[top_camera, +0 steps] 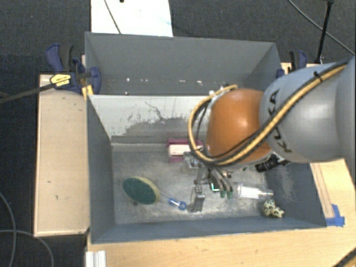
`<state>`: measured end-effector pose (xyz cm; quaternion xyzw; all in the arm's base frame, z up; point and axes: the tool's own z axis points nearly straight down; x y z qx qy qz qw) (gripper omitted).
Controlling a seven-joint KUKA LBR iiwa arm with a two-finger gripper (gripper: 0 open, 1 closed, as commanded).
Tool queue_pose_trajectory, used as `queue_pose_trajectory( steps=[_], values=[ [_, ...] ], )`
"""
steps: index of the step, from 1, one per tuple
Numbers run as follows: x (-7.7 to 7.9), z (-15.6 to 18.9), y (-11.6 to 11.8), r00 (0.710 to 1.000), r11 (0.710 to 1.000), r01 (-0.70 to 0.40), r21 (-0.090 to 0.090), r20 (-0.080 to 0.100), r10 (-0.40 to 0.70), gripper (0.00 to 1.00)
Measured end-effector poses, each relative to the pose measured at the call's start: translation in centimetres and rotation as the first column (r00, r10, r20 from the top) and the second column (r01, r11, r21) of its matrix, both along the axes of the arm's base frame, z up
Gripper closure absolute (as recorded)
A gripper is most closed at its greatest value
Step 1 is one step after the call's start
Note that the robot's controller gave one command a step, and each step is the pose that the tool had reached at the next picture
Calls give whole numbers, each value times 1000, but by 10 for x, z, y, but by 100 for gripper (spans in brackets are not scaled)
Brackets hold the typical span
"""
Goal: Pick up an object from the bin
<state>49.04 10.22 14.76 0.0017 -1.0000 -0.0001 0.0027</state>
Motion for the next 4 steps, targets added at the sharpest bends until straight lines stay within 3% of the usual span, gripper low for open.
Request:
queue_pose_trajectory(
  steps=[1,2,3,4],
  values=[
    [5,-82,53,1000,1000,24,1,1,-24,0],
    [32,-77,130,979,979,203,4,7,-203,0],
    [32,-78,127,978,978,208,1,6,-208,100],
    [-2,-31,139,974,974,228,1,5,-228,100]
  ],
)
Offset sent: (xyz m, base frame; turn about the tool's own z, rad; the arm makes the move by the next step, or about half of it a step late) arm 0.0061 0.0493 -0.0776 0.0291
